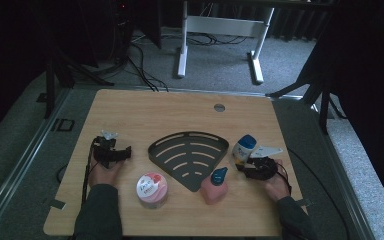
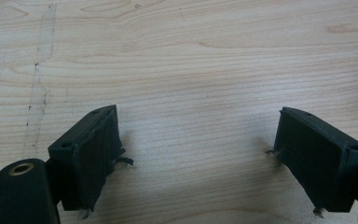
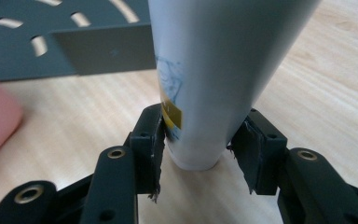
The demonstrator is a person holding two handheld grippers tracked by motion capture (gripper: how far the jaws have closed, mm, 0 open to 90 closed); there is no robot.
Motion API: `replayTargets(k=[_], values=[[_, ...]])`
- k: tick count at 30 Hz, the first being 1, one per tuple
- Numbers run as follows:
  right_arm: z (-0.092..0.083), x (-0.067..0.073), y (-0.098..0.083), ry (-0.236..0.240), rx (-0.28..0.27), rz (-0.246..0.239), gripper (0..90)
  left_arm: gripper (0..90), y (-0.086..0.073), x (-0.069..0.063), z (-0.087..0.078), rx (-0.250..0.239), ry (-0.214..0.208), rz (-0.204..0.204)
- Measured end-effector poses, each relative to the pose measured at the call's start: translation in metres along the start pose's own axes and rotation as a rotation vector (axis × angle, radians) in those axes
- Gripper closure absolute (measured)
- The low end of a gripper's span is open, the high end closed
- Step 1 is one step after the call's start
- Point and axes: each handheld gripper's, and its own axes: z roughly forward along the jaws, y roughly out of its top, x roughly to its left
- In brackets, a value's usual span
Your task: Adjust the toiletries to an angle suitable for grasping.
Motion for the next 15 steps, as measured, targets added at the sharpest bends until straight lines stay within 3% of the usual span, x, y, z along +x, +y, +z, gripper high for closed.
replayTargets(k=[15], values=[[0.019,-0.021,0.015,-0.026,-0.016,0.037,54.7,14.4,0.000,0.000,0.000,0.000,0.000,0.000]])
